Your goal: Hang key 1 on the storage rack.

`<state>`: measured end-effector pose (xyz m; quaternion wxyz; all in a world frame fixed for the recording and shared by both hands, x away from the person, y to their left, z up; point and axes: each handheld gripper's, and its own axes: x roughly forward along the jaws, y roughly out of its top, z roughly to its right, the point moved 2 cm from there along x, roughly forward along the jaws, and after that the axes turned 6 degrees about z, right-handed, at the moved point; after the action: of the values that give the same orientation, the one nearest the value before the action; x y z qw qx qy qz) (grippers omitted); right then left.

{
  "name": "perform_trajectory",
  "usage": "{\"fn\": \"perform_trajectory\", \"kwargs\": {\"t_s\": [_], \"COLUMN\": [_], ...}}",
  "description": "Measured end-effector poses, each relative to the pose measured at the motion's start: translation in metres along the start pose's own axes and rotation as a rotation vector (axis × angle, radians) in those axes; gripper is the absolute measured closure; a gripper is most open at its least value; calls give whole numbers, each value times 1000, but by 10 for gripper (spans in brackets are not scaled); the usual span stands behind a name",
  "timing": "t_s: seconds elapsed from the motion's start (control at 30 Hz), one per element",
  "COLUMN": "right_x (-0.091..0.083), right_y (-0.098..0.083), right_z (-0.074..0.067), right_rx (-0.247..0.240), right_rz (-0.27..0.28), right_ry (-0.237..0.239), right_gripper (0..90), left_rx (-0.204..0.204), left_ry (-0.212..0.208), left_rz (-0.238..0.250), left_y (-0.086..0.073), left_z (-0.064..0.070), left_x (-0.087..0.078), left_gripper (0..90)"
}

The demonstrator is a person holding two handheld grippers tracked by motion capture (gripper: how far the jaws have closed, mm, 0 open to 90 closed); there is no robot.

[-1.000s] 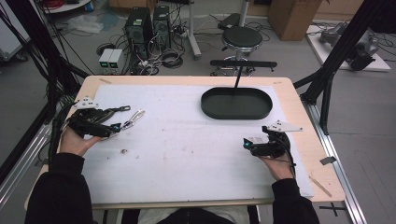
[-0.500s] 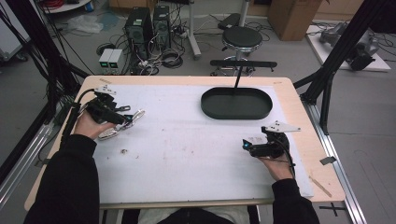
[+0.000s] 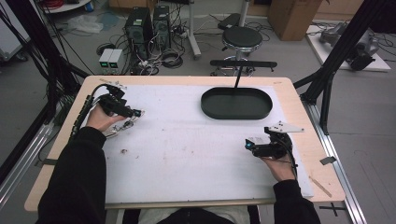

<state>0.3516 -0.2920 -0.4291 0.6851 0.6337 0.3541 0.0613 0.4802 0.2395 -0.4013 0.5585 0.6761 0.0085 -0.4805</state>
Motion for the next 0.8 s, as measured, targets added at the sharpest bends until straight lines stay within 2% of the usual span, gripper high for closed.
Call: {"fn": "perform_trajectory", "kwargs": {"t_s": [0.13, 0.3, 0.4, 0.5, 0.6, 0.67, 0.73, 0.8], "right_x": [0, 0, 0, 0, 0, -1, -1, -1], "right_y": [0, -2, -2, -2, -2, -2, -2, -2], "right_z": [-1, 0, 0, 1, 1, 1, 2, 2], "right_rx": [-7, -6, -10, -9, -10, -7, -5, -2], "right_rz": [-3, -12, -11, -11, -11, -12, -9, -9], "right_ry": [-1, -4, -5, -6, -14, -14, -15, -16], "right_gripper": [8, 8, 8, 8, 8, 8, 8, 8], "left_rx": [9, -31, -8, -8, -6, -15, -30, -35], "left_ry": [6, -14, -22, -23, -2, 26, 13, 22], "left_rz": [-44, -94, -126, -136, -140, -160, -172, -183], "left_y": [0, -6, -10, -10, -9, -10, -12, -13], "left_z": [-1, -7, -4, -1, 0, -1, -3, -4], "left_x": [10, 19, 25, 29, 31, 33, 35, 36], "left_gripper": [138, 177, 239, 308, 382, 438, 462, 489]}}
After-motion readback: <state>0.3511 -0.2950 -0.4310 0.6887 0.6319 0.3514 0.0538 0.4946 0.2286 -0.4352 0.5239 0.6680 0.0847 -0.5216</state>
